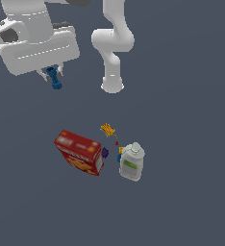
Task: Pick up a designated object from a clutter of objects.
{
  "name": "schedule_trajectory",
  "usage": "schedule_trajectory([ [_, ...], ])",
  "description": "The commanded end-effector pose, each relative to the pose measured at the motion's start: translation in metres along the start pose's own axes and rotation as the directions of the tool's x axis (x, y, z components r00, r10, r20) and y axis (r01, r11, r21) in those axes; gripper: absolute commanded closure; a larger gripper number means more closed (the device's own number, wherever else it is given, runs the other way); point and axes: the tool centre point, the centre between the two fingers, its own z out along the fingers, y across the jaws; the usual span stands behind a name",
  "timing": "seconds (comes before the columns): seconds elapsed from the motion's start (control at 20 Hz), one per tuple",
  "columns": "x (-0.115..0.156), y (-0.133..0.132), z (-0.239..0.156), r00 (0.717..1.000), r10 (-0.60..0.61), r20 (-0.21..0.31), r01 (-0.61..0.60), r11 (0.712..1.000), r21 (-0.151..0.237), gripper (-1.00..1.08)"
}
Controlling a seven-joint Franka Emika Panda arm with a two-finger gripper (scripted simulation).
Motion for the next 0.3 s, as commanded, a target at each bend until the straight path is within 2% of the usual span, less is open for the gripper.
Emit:
schedule_trajectory([
  [0.0,-0.0025,0.0053,-0.0059,1.000,-0.001,0.001,0.001,1.000,0.000,1.08],
  [0.25,-0.0041,0.0090,-0.0100,1.000,-0.001,0.001,0.001,1.000,0.000,1.08],
])
